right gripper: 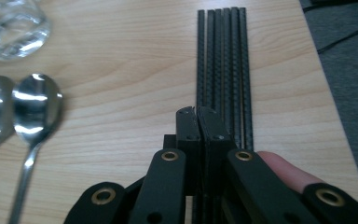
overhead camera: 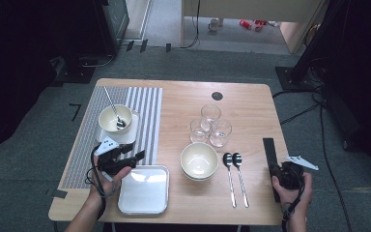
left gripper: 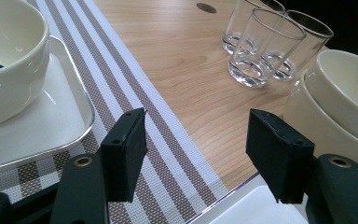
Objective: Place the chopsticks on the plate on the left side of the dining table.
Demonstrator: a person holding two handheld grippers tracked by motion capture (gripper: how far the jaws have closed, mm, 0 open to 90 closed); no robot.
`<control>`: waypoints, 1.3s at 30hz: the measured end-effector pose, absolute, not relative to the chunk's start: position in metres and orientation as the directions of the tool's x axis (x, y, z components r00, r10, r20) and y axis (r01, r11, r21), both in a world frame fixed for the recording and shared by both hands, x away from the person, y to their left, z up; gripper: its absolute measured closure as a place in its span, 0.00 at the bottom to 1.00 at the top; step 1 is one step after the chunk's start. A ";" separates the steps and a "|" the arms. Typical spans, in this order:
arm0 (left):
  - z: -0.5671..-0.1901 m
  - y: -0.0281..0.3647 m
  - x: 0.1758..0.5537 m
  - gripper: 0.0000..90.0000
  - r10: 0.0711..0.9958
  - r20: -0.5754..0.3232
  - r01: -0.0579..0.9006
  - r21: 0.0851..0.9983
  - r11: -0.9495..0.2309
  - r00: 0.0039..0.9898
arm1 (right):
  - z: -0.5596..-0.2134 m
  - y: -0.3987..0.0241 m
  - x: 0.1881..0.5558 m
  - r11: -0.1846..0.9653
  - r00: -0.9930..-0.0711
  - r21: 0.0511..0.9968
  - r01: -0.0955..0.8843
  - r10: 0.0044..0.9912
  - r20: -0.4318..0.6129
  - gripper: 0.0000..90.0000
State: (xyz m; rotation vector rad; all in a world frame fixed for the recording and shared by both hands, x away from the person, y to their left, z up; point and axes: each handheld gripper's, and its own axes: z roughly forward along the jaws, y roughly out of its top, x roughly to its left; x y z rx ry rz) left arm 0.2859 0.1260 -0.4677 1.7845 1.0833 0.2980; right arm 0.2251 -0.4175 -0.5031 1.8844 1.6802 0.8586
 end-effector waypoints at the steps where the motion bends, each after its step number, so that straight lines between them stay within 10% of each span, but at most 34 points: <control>1: -0.468 0.126 0.286 0.43 0.779 -0.261 0.536 0.836 -0.113 0.570 | -0.504 -0.417 0.225 -0.144 0.058 0.703 0.696 0.988 0.145 0.97; 39: -0.471 0.124 0.286 0.43 0.778 -0.249 0.538 0.832 -0.133 0.577 | -0.511 -0.395 0.230 -0.043 -0.028 0.688 0.724 0.995 0.091 0.97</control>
